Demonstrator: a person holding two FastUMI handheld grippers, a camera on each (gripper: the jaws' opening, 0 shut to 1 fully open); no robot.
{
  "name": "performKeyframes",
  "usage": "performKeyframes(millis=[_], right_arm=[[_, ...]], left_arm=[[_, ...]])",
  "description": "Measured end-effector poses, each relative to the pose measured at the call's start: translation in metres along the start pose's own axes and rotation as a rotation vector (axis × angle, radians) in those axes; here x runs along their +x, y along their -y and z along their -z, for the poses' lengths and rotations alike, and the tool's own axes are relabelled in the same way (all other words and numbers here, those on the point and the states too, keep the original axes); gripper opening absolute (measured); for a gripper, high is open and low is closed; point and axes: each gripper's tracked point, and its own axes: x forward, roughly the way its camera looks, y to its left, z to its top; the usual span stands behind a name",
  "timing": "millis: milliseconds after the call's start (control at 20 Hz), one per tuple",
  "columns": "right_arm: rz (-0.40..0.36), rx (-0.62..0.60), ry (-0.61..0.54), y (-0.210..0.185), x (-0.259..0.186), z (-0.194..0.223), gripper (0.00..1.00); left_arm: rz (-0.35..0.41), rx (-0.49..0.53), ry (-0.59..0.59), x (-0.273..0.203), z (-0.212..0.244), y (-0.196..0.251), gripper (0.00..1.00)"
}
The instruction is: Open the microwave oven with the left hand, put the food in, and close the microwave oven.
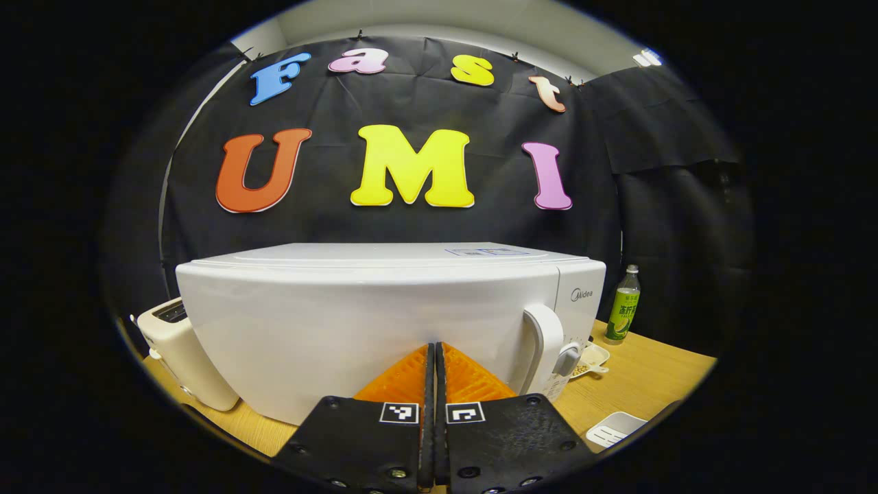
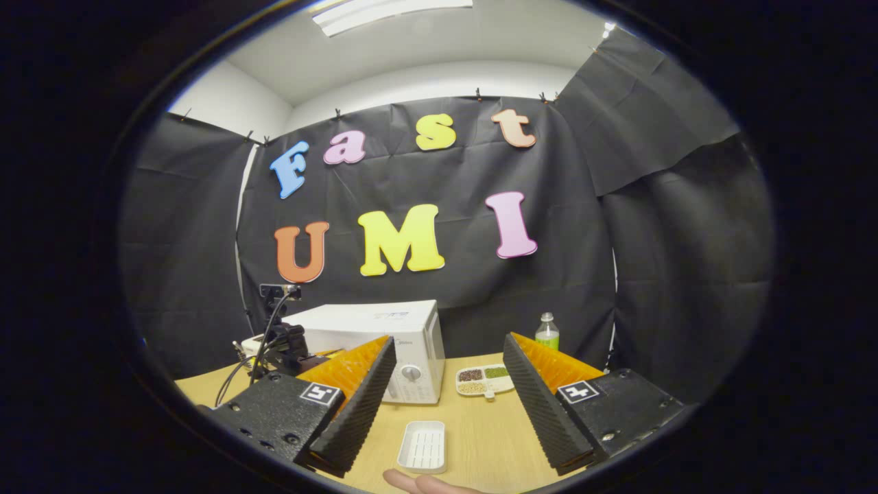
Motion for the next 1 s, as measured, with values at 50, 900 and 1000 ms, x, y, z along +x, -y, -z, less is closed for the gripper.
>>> performKeyframes(millis=[50, 900, 1000], right_arm=[[-0.002, -0.002, 0.004, -0.002, -0.003, -0.002, 0.9], [0.012, -0.051, 0.04, -0.039, -0.063, -0.036, 0.9], [-0.003, -0.046, 0.054, -0.05, -0.071, -0.045, 1.0]], left_arm=[[-0.005, -0.001, -0.001, -0.005, -0.001, 0.0, 0.01], [-0.089, -0.083, -0.019, -0.152, -0.042, -0.006, 0.95], [-0.1, -0.088, -0.039, -0.171, -0.05, -0.009, 0.95]])
